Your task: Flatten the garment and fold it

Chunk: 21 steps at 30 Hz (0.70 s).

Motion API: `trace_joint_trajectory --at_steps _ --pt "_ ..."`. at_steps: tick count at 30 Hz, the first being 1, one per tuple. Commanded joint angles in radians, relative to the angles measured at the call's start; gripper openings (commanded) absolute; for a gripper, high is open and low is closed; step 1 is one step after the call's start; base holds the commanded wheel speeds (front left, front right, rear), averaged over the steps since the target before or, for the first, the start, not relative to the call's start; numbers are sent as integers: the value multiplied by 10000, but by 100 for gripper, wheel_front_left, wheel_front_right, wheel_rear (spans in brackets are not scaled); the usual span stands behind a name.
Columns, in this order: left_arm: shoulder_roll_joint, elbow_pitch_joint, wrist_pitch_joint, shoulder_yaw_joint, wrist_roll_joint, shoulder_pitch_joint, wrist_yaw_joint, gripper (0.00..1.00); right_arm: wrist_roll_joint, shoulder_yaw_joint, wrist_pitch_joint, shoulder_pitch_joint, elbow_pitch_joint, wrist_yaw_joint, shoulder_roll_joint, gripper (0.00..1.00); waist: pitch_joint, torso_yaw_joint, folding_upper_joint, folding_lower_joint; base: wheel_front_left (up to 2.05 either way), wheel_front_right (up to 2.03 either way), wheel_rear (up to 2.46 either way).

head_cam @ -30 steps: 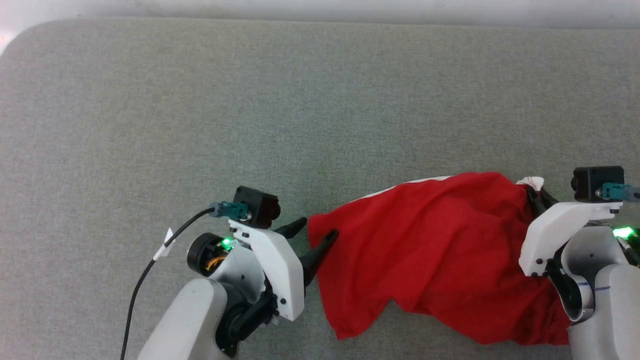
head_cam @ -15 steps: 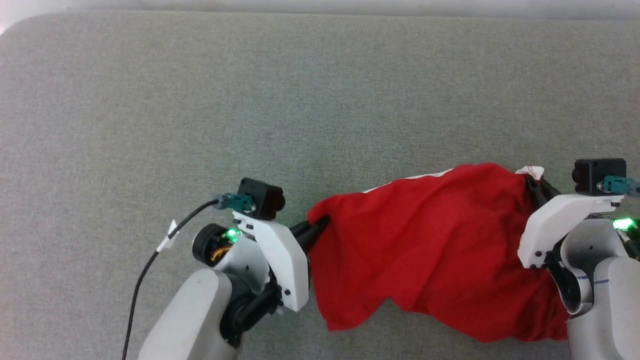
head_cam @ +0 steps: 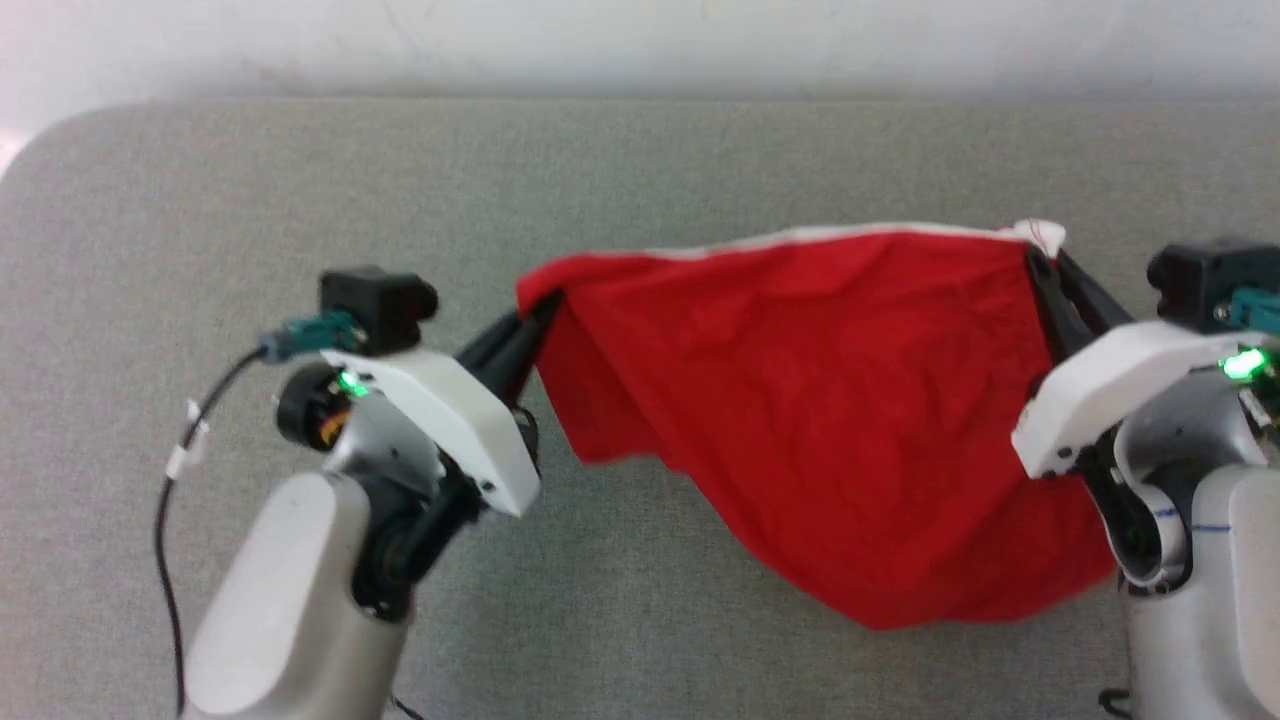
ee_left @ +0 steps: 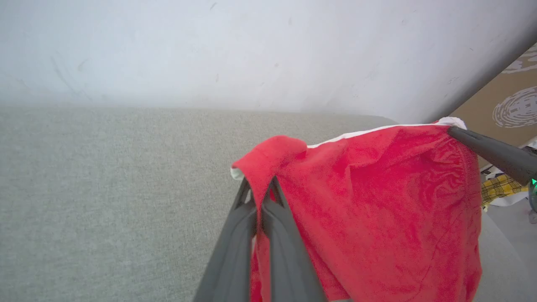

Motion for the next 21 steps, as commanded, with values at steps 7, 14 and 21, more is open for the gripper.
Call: trace_joint_trajectory --at_steps 7,14,21 --pt "519 -458 429 404 -21 -1226 184 0 454 653 706 -1287 -654 -9 -503 0 -1283 -367 -1 0 0 0 0" --pt "932 -337 1261 682 38 -2903 381 0 1086 1221 1680 -2738 -622 -9 -895 0 -1845 -485 -1 0 0 0 0" --pt "1219 285 1997 818 186 -4642 603 0 1485 1283 2518 -4095 -219 -9 -860 0 -1602 -624 -1 0 0 0 0"
